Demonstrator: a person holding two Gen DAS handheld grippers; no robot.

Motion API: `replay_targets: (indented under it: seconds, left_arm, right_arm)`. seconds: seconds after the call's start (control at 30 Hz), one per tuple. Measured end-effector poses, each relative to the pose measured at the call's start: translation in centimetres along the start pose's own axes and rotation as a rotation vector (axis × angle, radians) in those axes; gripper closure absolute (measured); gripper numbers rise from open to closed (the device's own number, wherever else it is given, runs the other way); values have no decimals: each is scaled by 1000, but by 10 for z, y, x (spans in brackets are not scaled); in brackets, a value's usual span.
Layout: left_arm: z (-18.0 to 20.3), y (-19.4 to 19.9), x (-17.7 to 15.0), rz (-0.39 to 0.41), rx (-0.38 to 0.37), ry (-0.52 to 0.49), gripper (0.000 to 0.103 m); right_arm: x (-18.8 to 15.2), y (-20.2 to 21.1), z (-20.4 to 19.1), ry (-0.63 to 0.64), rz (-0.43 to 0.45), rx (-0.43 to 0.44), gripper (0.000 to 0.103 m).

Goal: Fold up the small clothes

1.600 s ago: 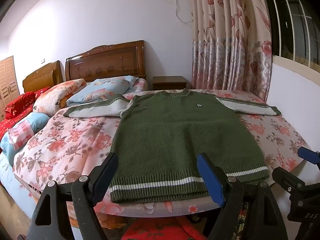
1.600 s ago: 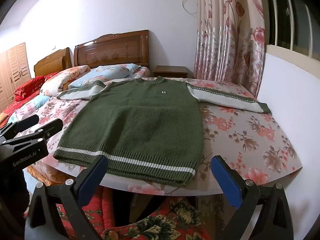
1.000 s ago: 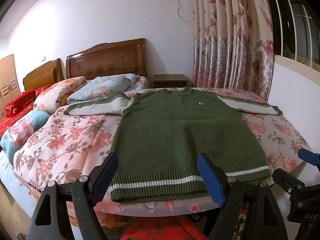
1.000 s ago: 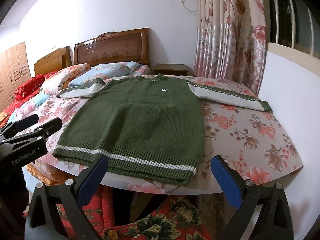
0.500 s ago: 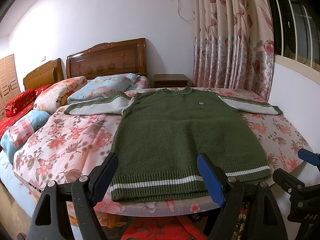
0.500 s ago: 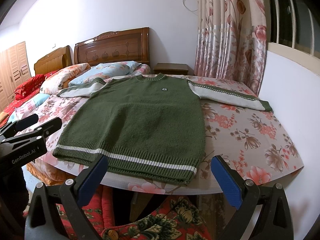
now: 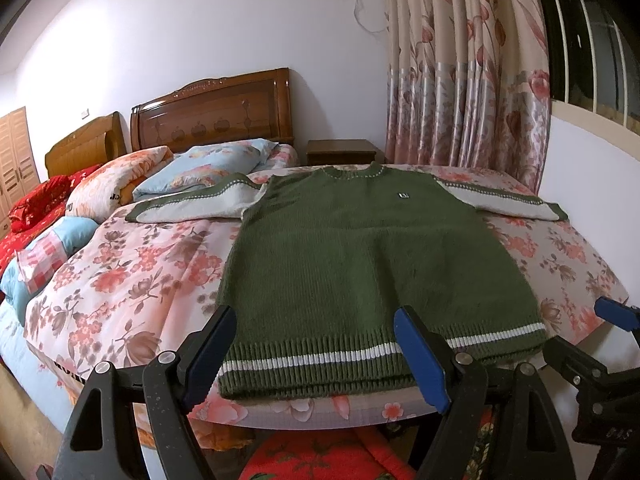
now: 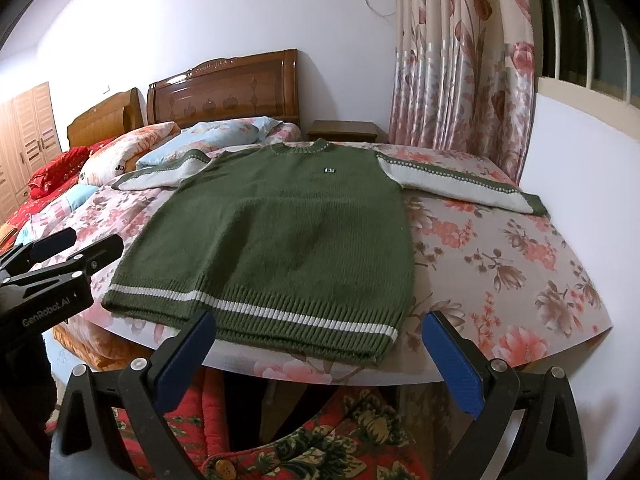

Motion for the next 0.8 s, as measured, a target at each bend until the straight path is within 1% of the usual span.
replay_targets:
  seconds: [0.13, 0.2, 0.27, 0.3, 0.37, 0.43, 0.47, 0.5, 0.53, 0.57, 0.6, 0.63, 0.7, 0.77, 0.8]
  left_arm:
    - [5, -8, 2, -15, -4, -12, 20]
    - [4, -20, 5, -40, -8, -23, 20]
    - [6, -44, 8, -101, -42, -30, 20]
    - [5, -57, 11, -122, -46, -34, 20]
    - [5, -89, 27, -127, -52, -16, 20]
    - [7, -127, 48, -131, -54, 2, 20]
    - [8, -145, 53, -155, -53, 13, 20]
    - [9, -165, 60, -181, -59, 31, 20]
    - [10, -186, 64, -216, -71, 55, 23]
    - [10, -205, 67, -244, -66, 65, 28]
    - [8, -224, 67, -279, -53, 76, 30]
    - [7, -241, 71, -293, -43, 94, 32]
    - [3, -272, 81, -290, -13, 106, 32]
    - [1, -291, 83, -286, 0, 110, 32]
    - [0, -302, 83, -282, 10, 102, 32]
  right_arm:
    - [-1, -12, 6, -20, -23, -5, 0]
    - [2, -21, 10, -34, -36, -8, 0]
    - [10, -35, 17, -53, -54, -1, 0]
    - [14, -42, 20, -63, -65, 7, 0]
    - [22, -63, 36, -111, -105, 32, 0]
    - [31, -94, 66, -203, -150, 32, 0]
    - [34, -107, 81, -248, -163, 23, 0]
    - [38, -125, 104, -310, -174, 10, 0]
    - [40, -139, 122, -353, -188, 1, 0]
    - [40, -152, 139, -390, -203, -13, 0]
    - [41, -168, 162, -444, -223, -39, 0]
    - [41, -182, 186, -505, -234, -69, 0]
    - [46, -200, 228, -602, -218, -118, 0]
    - [54, -211, 279, -666, -169, -215, 0]
    - [58, -215, 296, -693, -151, -238, 0]
Point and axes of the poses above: each gripper's, at about its wrist camera, not at the fingertips, and y roughly against the way its jaws point, z to its right, x to its top, the point moved 10 cm from there along -y, roughly the way its jaws point, and after that the axes turned 6 degrees about z, right-handed, at the moved point
